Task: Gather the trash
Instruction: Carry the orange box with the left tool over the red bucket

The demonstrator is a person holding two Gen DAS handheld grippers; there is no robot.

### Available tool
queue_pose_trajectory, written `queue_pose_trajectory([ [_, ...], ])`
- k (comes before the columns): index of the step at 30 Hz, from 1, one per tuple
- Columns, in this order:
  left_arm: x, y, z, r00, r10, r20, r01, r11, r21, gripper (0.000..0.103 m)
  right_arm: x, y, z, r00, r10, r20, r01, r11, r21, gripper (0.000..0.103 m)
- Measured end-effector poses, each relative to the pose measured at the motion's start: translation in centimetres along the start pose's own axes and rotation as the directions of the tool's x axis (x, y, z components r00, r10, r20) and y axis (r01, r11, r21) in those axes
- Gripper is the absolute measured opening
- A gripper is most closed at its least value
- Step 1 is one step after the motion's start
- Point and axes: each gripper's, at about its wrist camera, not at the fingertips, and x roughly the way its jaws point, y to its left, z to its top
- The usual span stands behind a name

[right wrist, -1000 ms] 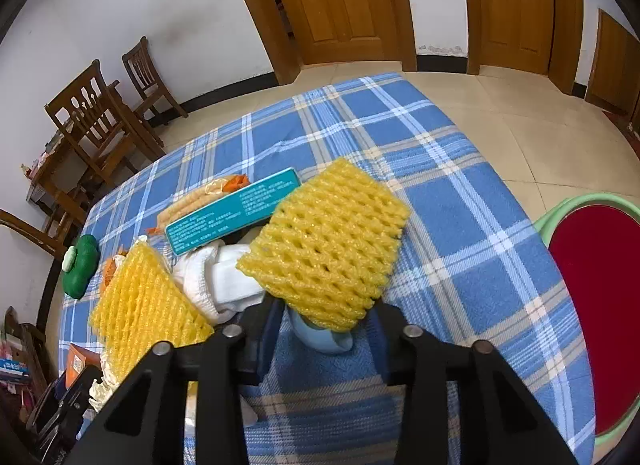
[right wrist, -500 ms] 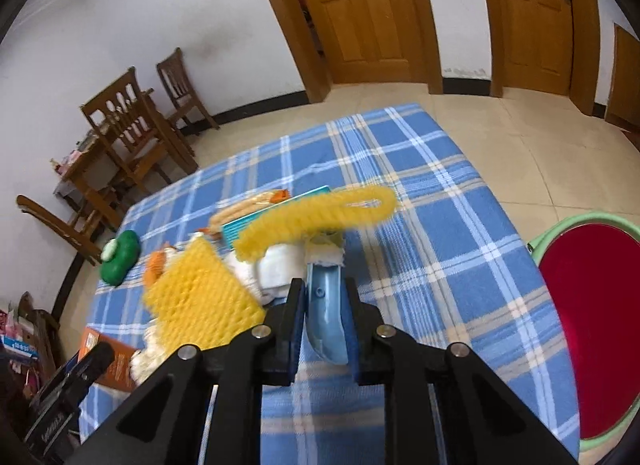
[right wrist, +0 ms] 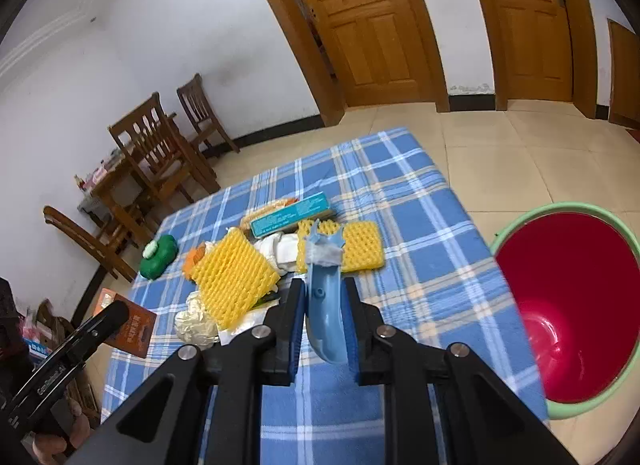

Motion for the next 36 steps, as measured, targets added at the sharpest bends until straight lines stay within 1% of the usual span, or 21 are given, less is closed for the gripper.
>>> queue_pose_trajectory([
  [7,-0.4,-2.4,0.3,1.0,-0.029,0.001,0.029,0.999,0.031,0.049,-2.5,-1.4,-0.1,0.999,0.012,0.049,-0.013,1.0,0.011,0.02],
  [12,-0.1,-4.0,0.6,0.999,-0.05,-0.009,0.05,0.997,0.056,0.049,-3.6,-2.4,-0.2,0.998,0.022,0.057,-0.023,0.999,0.022,0.02],
  [18,1.0,-6.6,1.1,0.994,-0.1,-0.043,0.104,0.989,0.108,0.049,-5.2,-4.0,-0.4,0.997,0.0,0.075,-0.004,0.999,0.05,0.02],
  [22,2.0,-9.0,1.6,0.99,-0.129,-0.065,0.138,0.978,0.155,0.049,-6.4,-5.7,-0.5,0.995,-0.035,0.09,0.028,0.997,0.075,0.02],
  [25,2.9,-11.1,1.8,0.983,-0.161,-0.086,0.175,0.967,0.187,0.049,-7.0,-7.4,-0.7,0.994,-0.066,0.089,0.057,0.993,0.103,0.02],
  [27,3.8,-12.8,1.8,0.975,-0.19,-0.113,0.21,0.956,0.203,0.049,-7.3,-8.7,-0.9,0.993,-0.085,0.085,0.074,0.989,0.124,0.02],
  [31,5.3,-15.7,1.6,0.964,-0.218,-0.155,0.251,0.938,0.24,0.049,-7.7,-11.3,-1.5,0.989,-0.129,0.072,0.116,0.979,0.166,0.02],
  [36,7.4,-19.3,1.0,0.945,-0.254,-0.208,0.306,0.911,0.275,0.049,-7.8,-14.6,-2.3,0.984,-0.171,0.047,0.155,0.961,0.23,0.02],
])
